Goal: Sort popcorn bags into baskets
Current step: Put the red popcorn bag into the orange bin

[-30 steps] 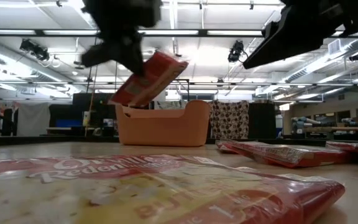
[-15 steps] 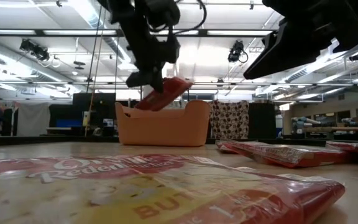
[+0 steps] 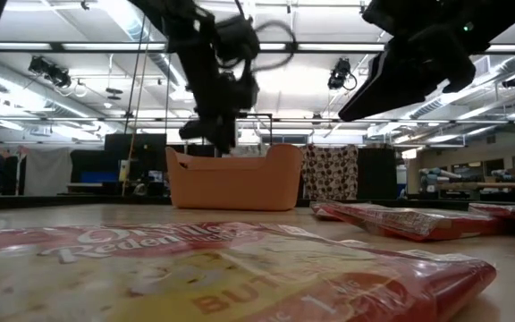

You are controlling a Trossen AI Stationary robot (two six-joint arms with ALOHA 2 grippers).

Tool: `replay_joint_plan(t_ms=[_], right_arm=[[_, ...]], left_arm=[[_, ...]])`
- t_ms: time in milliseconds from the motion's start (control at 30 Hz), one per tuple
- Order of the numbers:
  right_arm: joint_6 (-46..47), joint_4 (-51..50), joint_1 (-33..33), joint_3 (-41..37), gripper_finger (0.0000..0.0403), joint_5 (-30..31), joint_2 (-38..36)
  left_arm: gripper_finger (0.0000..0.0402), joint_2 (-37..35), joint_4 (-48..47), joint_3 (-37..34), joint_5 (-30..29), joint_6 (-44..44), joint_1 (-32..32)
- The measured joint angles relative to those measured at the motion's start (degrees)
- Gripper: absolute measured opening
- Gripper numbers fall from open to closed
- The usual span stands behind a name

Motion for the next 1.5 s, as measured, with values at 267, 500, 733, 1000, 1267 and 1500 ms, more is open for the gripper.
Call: replay_joint_plan(t_ms=[267,500,733,1000,1267,1500], right_arm=[[-3.8,-5.3,-2.9,0.0,0.0108,-4.6,0.0],[-6.5,-19.2,-7.1,0.0,0.0112,-6.9,0.0],[-15.1,-25.8,-9.0,0.0,0.0163,-6.8,0.0],[-30.4,-24.1,-12.5,-3.5,0.0216,-5.4,0.0],[-38.8,-18.0,-15.0,-7.0,0.0207,-2.9,0.0],[-46.6,-4.9,-16.7,-12.0,0.0206,-8.6,0.0]], left_arm=[[0.0188,-2.9,-0.7,0.0,16.5,-7.7,-9.6],[0.0189,-2.9,3.0,0.0,16.5,-20.3,-15.3],[0.0187,0.1,9.5,0.0,16.2,-29.9,-16.7],[0.0174,7.6,19.8,0.0,16.2,-38.5,-16.7],[0.0173,9.1,18.7,0.0,16.2,-39.8,-18.2],[0.0173,9.0,10.1,0.0,16.2,-40.7,-18.9]])
